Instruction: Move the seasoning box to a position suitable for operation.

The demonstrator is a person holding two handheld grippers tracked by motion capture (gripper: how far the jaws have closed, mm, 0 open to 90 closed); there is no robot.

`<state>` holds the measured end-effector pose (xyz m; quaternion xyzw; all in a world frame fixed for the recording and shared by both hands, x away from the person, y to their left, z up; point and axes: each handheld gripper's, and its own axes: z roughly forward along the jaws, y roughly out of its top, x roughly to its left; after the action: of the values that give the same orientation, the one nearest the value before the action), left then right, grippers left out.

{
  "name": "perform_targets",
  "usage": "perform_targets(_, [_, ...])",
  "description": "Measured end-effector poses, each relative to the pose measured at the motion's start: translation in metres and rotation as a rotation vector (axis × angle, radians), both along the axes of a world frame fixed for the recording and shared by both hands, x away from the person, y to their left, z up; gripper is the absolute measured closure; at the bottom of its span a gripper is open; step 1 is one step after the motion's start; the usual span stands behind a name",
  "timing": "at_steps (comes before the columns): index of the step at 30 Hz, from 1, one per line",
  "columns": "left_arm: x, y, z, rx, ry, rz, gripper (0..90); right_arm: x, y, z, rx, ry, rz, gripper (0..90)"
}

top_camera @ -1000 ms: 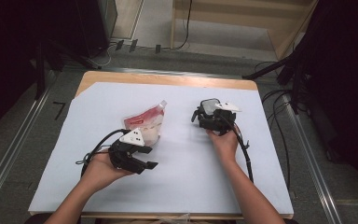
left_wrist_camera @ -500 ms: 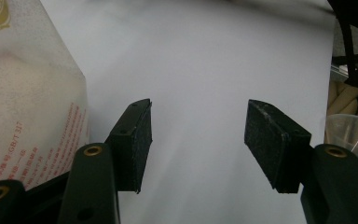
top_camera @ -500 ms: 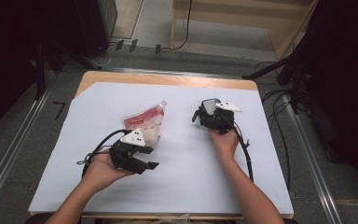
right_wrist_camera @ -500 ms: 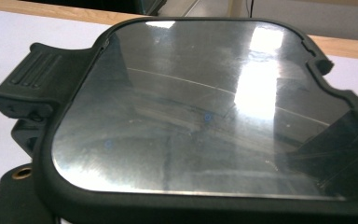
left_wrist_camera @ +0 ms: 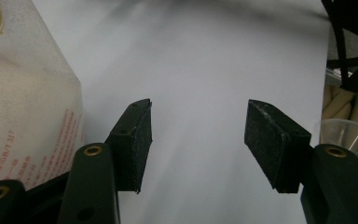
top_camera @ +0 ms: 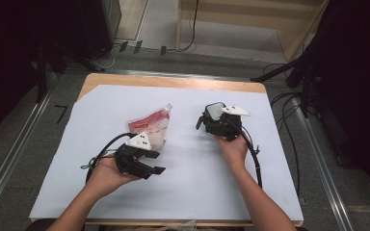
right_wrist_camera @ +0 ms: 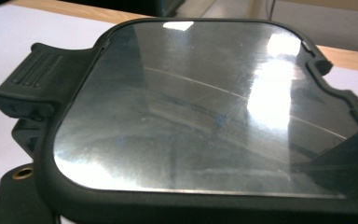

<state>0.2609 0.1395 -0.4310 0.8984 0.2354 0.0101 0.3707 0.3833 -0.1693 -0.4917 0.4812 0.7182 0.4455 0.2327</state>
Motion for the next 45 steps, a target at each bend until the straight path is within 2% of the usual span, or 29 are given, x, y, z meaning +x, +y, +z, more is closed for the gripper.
perform_targets(6, [-0.001, -0.007, 0.0, -0.01, 0.015, -0.009, 43.3, -0.02, 0.002, 0.017, 0.03, -0.011, 0.064, 15.3])
perform_targets(8, [-0.001, -0.008, 0.001, -0.003, 0.015, -0.014, 43.2, -0.026, 0.002, 0.021, 0.026, -0.023, 0.079, 15.3])
perform_targets(13, [-0.001, -0.01, 0.001, -0.026, 0.015, -0.012, 43.2, -0.043, -0.002, 0.028, 0.017, -0.023, 0.11, 15.3])
perform_targets(15, [-0.001, -0.012, 0.001, -0.034, 0.023, -0.001, 43.4, -0.05, -0.004, 0.029, -0.006, -0.027, 0.125, 15.3])
perform_targets(19, [0.0, -0.014, -0.001, -0.011, 0.012, -0.008, 46.4, -0.063, -0.007, 0.028, -0.021, -0.017, 0.145, 15.3])
perform_targets(26, [0.002, -0.018, -0.003, -0.008, 0.014, -0.013, 45.1, -0.077, -0.003, 0.024, -0.026, -0.002, 0.184, 15.3])
perform_targets(32, [0.003, -0.022, -0.005, 0.016, 0.012, -0.017, 44.3, -0.081, 0.011, 0.016, -0.021, 0.012, 0.242, 15.3])
perform_targets(37, [0.003, -0.023, -0.006, 0.008, 0.013, -0.02, 43.8, -0.085, 0.024, 0.013, 0.004, 0.024, 0.282, 15.3])
perform_targets(45, [0.005, -0.02, -0.007, 0.007, 0.017, -0.014, 43.8, -0.09, 0.043, 0.001, -0.004, 0.059, 0.333, 15.3])
